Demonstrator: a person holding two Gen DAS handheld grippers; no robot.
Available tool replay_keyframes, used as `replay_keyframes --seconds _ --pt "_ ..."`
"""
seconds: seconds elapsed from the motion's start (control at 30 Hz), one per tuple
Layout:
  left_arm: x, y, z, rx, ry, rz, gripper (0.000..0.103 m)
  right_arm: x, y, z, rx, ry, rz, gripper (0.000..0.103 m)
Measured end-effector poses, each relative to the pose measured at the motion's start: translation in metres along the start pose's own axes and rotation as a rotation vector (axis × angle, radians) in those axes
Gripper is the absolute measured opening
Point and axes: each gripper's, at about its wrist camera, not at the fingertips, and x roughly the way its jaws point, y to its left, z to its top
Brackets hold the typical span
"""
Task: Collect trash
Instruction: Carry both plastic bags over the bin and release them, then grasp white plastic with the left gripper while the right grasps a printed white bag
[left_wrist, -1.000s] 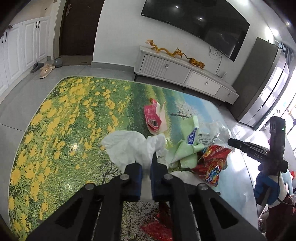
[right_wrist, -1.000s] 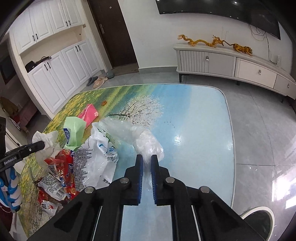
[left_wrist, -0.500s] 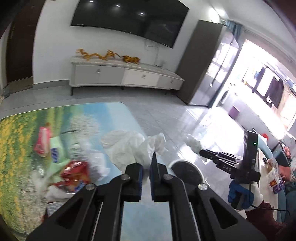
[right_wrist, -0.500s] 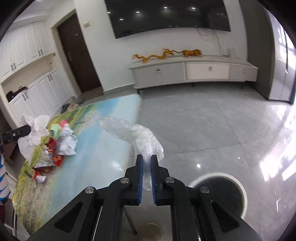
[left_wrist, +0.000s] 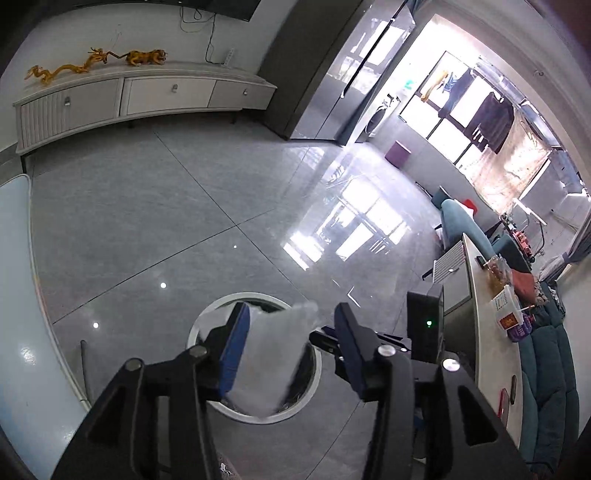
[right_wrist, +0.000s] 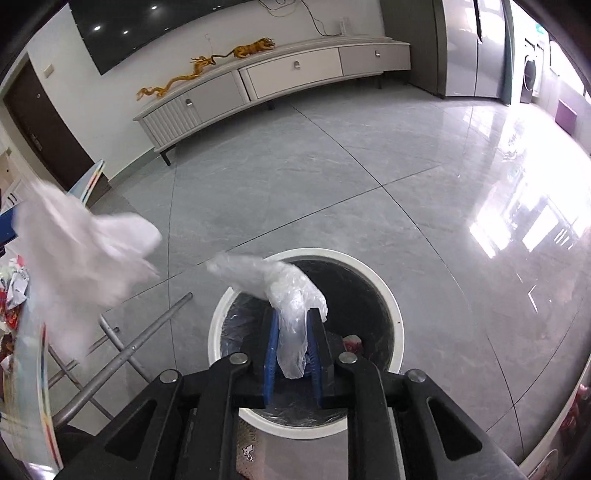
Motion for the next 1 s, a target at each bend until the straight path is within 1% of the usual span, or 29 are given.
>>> replay_keyframes --seconds 0.07,0.13,0.23,0.33,0.57,0.7,0.87,1.0 --pt "0.004 0.002 0.001 -0.01 0.008 -0.013 0.047 0.004 -0.005 0.001 0.015 0.004 -0.016 0.026" --pt "-0.003 0.003 0.001 -0.013 -0.002 -0.013 0.047 0.003 -0.007 0.0 0.024 0.004 -0.018 0.026" --pt "-0.025 0.009 -0.004 0.005 -0.034 0.024 0.047 -0.006 0.0 -0.002 0.011 -0.007 -0.014 0.026" --pt "-0.057 0.018 -0.012 0.007 -0.071 0.064 0.047 -0.018 0.017 0.0 -0.014 -0.033 0.015 0.026" --pt "-0.138 0.05 -0.049 -0.02 -0.159 0.169 0.047 -0.065 0.091 0.01 -0.139 -0.122 0.113 0.026" --pt "-0.191 0.08 -0.074 -0.053 -0.22 0.243 0.047 -0.091 0.142 0.014 -0.219 -0.165 0.172 0.026" --pt "-0.252 0.125 -0.114 -0.115 -0.278 0.335 0.047 -0.1 0.211 0.016 -0.328 -0.17 0.251 0.026" --pt "-0.29 0.18 -0.143 -0.2 -0.29 0.443 0.046 -0.087 0.261 0.016 -0.393 -0.145 0.305 0.026"
